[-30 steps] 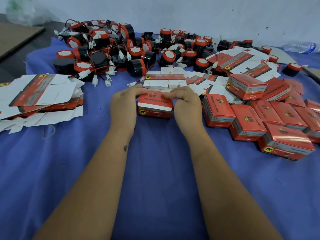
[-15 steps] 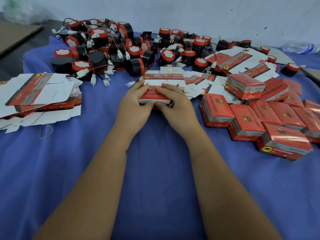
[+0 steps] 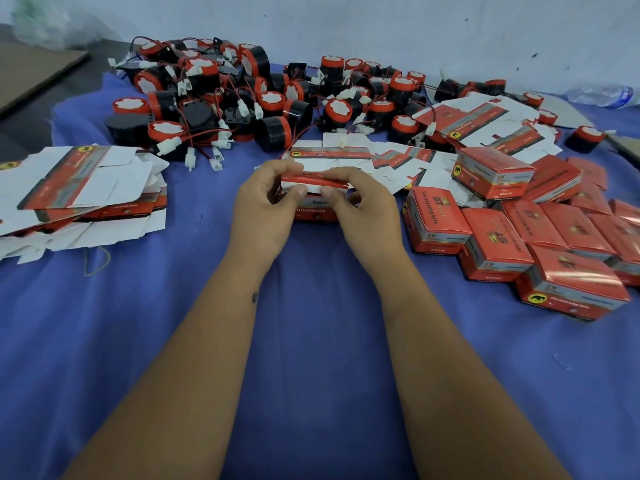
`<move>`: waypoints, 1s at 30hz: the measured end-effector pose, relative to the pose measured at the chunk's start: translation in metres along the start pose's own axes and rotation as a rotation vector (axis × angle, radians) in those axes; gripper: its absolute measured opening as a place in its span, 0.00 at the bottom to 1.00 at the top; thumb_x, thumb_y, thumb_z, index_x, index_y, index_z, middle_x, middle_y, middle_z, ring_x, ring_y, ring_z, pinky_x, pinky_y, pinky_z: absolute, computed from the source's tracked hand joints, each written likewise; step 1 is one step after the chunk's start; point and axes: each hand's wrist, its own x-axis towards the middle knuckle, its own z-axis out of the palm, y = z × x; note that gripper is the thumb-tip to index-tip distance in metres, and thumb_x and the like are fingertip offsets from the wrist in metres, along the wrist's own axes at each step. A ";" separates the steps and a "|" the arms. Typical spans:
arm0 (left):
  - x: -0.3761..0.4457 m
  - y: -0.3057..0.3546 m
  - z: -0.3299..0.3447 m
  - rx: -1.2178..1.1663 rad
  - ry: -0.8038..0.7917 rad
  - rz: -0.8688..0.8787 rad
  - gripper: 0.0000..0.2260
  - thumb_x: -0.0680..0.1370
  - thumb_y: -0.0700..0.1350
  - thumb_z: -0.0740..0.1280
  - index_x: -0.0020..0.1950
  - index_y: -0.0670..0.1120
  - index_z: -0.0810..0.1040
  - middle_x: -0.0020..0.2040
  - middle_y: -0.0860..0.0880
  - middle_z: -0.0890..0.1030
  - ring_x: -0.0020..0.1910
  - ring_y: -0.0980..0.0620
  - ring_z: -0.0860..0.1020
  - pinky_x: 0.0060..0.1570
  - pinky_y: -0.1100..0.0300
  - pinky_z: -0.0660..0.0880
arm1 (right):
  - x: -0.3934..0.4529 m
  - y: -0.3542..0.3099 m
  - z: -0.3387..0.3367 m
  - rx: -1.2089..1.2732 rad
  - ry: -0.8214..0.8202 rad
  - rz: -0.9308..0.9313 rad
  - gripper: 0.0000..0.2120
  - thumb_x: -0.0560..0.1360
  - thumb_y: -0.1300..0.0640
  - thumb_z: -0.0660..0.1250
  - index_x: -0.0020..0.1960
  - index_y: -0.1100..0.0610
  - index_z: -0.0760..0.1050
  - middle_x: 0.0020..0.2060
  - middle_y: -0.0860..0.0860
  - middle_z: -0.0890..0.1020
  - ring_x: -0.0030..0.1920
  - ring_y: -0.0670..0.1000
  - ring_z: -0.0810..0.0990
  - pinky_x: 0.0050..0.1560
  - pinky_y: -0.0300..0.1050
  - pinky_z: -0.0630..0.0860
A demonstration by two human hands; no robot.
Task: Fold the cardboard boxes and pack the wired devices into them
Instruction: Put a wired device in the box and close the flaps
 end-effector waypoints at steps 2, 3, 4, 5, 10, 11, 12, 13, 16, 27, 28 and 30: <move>0.000 0.000 0.000 -0.061 0.012 -0.021 0.12 0.79 0.35 0.66 0.53 0.53 0.77 0.50 0.64 0.83 0.54 0.64 0.80 0.50 0.68 0.76 | 0.000 0.000 0.000 -0.032 0.011 -0.008 0.09 0.78 0.54 0.67 0.58 0.49 0.78 0.53 0.40 0.80 0.44 0.36 0.74 0.46 0.28 0.71; 0.000 0.000 0.000 -0.078 0.011 -0.027 0.13 0.80 0.34 0.66 0.52 0.52 0.78 0.48 0.68 0.82 0.52 0.67 0.80 0.49 0.70 0.76 | -0.001 0.000 0.000 -0.045 0.017 -0.020 0.09 0.78 0.54 0.67 0.58 0.48 0.78 0.52 0.39 0.80 0.44 0.36 0.74 0.45 0.28 0.70; 0.000 0.000 0.000 -0.092 0.010 -0.031 0.13 0.80 0.33 0.65 0.52 0.52 0.78 0.47 0.70 0.82 0.52 0.69 0.79 0.48 0.71 0.75 | -0.001 0.000 0.000 -0.059 0.024 -0.032 0.08 0.78 0.54 0.68 0.57 0.48 0.78 0.51 0.38 0.80 0.44 0.36 0.74 0.44 0.27 0.70; 0.000 0.000 0.001 -0.108 0.009 -0.036 0.12 0.80 0.33 0.65 0.52 0.51 0.78 0.47 0.70 0.81 0.52 0.70 0.79 0.47 0.72 0.75 | -0.001 0.000 0.000 -0.072 0.029 -0.040 0.08 0.78 0.53 0.68 0.56 0.48 0.78 0.49 0.37 0.79 0.44 0.35 0.75 0.44 0.27 0.71; 0.001 -0.001 -0.001 -0.179 -0.015 -0.052 0.14 0.80 0.31 0.63 0.49 0.50 0.79 0.47 0.70 0.82 0.51 0.71 0.79 0.45 0.71 0.75 | -0.002 -0.002 -0.002 -0.076 0.052 -0.045 0.06 0.77 0.52 0.69 0.54 0.47 0.79 0.44 0.34 0.78 0.43 0.32 0.74 0.42 0.26 0.71; 0.001 -0.001 -0.001 -0.198 -0.013 -0.059 0.14 0.79 0.31 0.63 0.49 0.50 0.79 0.50 0.67 0.82 0.51 0.71 0.79 0.45 0.71 0.76 | -0.002 -0.002 -0.002 -0.082 0.056 -0.049 0.06 0.77 0.52 0.69 0.53 0.47 0.79 0.43 0.34 0.79 0.42 0.33 0.74 0.41 0.27 0.72; 0.002 -0.001 -0.001 -0.220 -0.008 -0.068 0.14 0.79 0.30 0.63 0.48 0.49 0.79 0.54 0.63 0.81 0.51 0.71 0.79 0.45 0.71 0.76 | -0.002 -0.003 -0.002 -0.092 0.058 -0.054 0.06 0.76 0.52 0.70 0.53 0.47 0.80 0.43 0.34 0.79 0.41 0.33 0.74 0.41 0.29 0.73; 0.002 -0.001 -0.001 -0.239 0.001 -0.080 0.14 0.78 0.30 0.63 0.47 0.48 0.80 0.59 0.58 0.80 0.52 0.69 0.79 0.45 0.71 0.76 | -0.002 -0.003 -0.003 -0.106 0.059 -0.056 0.06 0.76 0.52 0.70 0.53 0.47 0.80 0.43 0.35 0.80 0.40 0.35 0.75 0.43 0.33 0.75; 0.004 -0.001 -0.001 -0.252 0.022 -0.110 0.15 0.77 0.30 0.63 0.44 0.48 0.82 0.66 0.50 0.79 0.60 0.58 0.79 0.51 0.64 0.78 | -0.001 -0.005 -0.003 -0.160 0.082 -0.080 0.07 0.75 0.54 0.71 0.53 0.50 0.82 0.44 0.41 0.81 0.44 0.42 0.77 0.47 0.45 0.77; 0.004 -0.003 0.001 -0.229 0.045 -0.101 0.17 0.79 0.32 0.65 0.43 0.54 0.82 0.58 0.62 0.78 0.51 0.73 0.77 0.47 0.71 0.76 | 0.003 -0.008 -0.004 0.060 0.190 0.037 0.09 0.75 0.66 0.70 0.54 0.59 0.79 0.56 0.49 0.73 0.47 0.40 0.79 0.47 0.27 0.75; 0.004 -0.003 0.002 -0.208 0.040 -0.092 0.17 0.79 0.32 0.66 0.43 0.55 0.82 0.60 0.60 0.78 0.53 0.72 0.77 0.49 0.71 0.76 | 0.004 -0.006 -0.003 0.048 0.199 0.077 0.07 0.75 0.64 0.70 0.53 0.59 0.80 0.56 0.50 0.74 0.45 0.39 0.79 0.46 0.25 0.74; 0.003 -0.003 0.002 -0.183 0.031 -0.075 0.17 0.79 0.33 0.66 0.44 0.56 0.82 0.63 0.58 0.77 0.56 0.69 0.77 0.50 0.70 0.76 | 0.004 -0.004 -0.001 0.042 0.194 0.139 0.06 0.76 0.62 0.70 0.52 0.60 0.81 0.56 0.52 0.78 0.45 0.40 0.79 0.49 0.27 0.75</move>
